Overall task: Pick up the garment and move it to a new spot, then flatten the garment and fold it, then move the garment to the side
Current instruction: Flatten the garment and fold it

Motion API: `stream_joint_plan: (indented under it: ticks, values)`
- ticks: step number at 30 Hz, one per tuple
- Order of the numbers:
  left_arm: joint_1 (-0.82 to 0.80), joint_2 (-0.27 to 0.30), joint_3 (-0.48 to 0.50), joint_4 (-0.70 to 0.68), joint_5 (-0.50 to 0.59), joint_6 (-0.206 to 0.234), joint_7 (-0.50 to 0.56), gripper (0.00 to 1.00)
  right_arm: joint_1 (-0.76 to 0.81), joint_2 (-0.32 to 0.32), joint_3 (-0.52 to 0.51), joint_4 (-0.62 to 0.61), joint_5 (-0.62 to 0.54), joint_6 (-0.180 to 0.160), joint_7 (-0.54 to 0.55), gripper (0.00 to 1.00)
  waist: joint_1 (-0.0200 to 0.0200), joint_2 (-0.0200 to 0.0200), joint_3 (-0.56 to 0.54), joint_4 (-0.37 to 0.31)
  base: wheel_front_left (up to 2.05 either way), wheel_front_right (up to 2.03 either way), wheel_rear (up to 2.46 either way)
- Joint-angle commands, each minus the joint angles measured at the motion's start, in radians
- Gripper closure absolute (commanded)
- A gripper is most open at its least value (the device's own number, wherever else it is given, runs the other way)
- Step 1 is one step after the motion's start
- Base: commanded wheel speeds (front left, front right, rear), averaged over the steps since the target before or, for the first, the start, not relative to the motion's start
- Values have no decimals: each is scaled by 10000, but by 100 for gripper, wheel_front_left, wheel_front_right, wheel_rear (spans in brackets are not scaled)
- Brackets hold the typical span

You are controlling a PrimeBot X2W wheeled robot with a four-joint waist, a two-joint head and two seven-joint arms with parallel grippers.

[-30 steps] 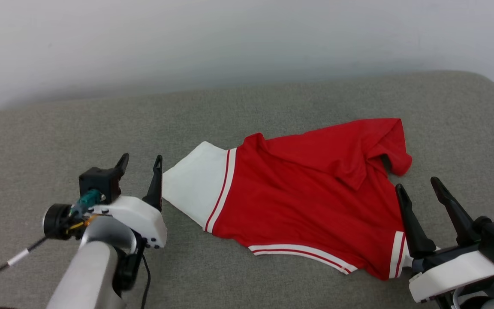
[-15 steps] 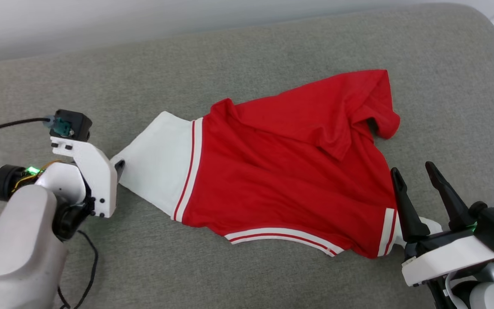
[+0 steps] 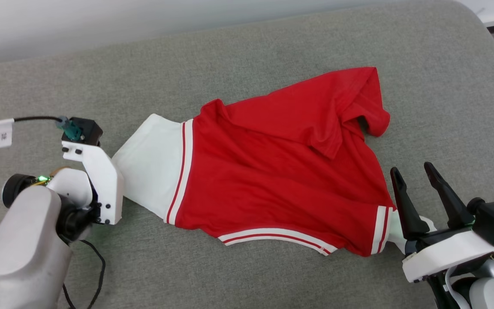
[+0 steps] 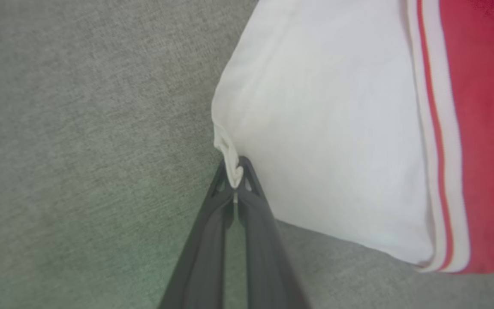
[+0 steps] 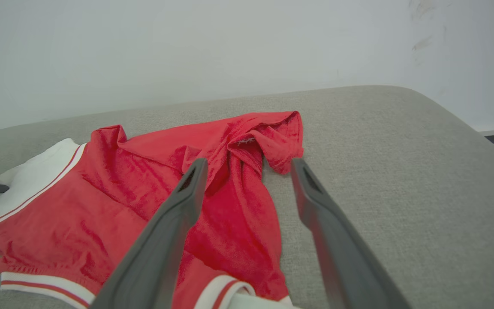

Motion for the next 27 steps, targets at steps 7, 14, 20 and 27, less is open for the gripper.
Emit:
stream_joint_plan:
  ticks: [7,14,20,27]
  values:
    - [812,-319,232,-102,350,676,-1852,100,451,-393,-483,432,755,-3,1294,0,-1,0,-846,390,0,0,0]
    - [1700,-499,349,-1117,563,1210,-3204,100,890,-1270,-1308,929,1733,-3,3427,0,-1,0,-1453,785,0,0,0]
    - [2401,-532,278,-2423,719,1569,-3550,100,1222,-2035,-1591,1352,2363,-3,5598,0,-1,0,-1600,1044,0,0,0]
    - [2542,-511,111,-3696,911,1815,-3400,100,846,-1985,-1512,1704,2588,-3,6749,0,-1,0,-1003,1359,0,0,0]
